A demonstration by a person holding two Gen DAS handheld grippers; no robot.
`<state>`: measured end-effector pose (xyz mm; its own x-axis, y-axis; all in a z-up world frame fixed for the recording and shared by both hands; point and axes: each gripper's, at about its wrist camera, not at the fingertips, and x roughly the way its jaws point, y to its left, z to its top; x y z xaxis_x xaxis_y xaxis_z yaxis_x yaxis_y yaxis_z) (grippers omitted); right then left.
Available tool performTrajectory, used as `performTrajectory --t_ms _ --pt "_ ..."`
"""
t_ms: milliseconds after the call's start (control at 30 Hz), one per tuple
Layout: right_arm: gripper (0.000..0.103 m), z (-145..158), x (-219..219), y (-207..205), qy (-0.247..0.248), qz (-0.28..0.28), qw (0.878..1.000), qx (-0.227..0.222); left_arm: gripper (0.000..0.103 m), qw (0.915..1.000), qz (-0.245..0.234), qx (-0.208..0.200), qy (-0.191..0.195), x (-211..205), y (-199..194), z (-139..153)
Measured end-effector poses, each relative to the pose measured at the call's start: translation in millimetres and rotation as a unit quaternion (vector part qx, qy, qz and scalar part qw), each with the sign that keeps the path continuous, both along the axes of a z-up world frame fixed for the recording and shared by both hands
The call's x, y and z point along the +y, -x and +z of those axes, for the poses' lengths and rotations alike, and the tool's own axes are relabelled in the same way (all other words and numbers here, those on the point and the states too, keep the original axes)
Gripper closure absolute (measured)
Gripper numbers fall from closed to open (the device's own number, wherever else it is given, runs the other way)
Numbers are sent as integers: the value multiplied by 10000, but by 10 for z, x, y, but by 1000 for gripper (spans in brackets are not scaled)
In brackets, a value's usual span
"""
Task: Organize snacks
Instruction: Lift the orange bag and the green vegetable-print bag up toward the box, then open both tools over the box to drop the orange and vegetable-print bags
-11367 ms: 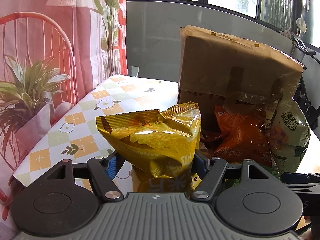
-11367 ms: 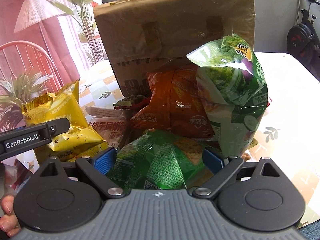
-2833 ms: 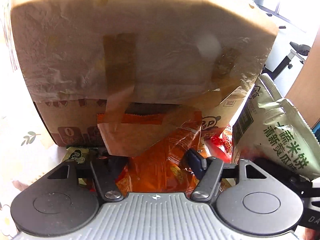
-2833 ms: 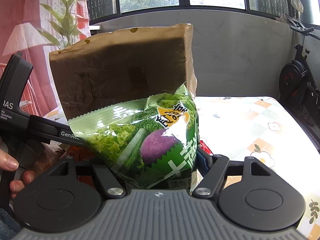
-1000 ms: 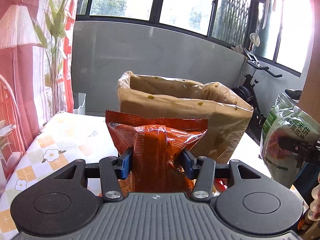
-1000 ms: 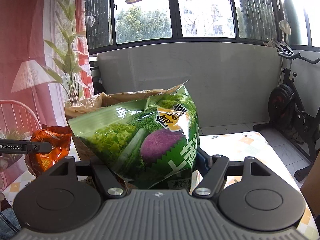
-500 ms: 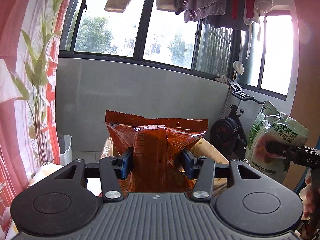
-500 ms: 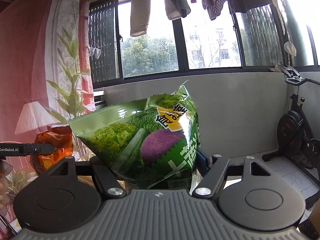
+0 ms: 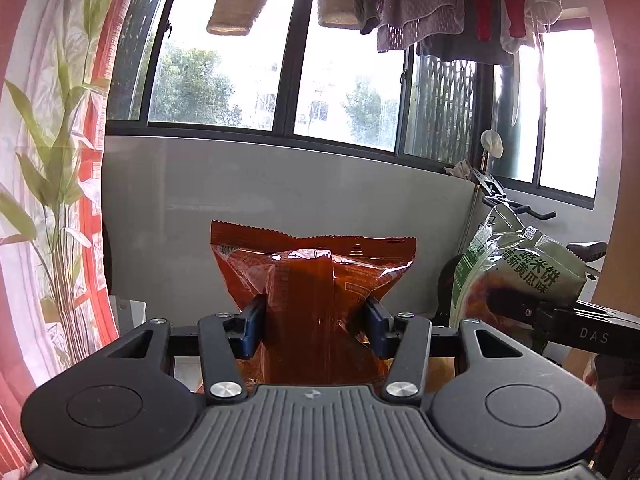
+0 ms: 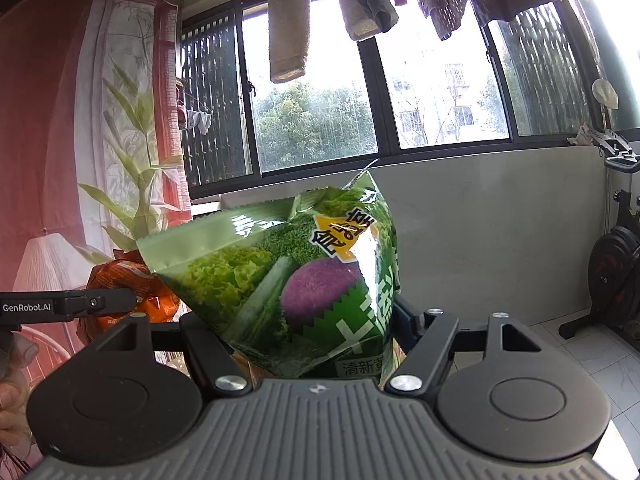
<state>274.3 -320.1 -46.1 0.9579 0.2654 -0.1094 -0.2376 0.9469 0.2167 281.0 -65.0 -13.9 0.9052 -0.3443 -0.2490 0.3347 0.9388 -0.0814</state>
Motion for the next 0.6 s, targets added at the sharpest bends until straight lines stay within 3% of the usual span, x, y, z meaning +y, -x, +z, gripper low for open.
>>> performTrajectory --t_ms 233,500,600 --pt "31 -268 214 -422 244 9 9993 279 49 9993 10 375 -91 -67 -308 -252" --pt "27 -556 272 -559 479 -33 9959 770 48 9977 -94 648 -147 -68 -509 -418" --pt "27 -623 258 -562 514 -42 9944 924 39 9974 -138 692 -114 -60 -520 -452"
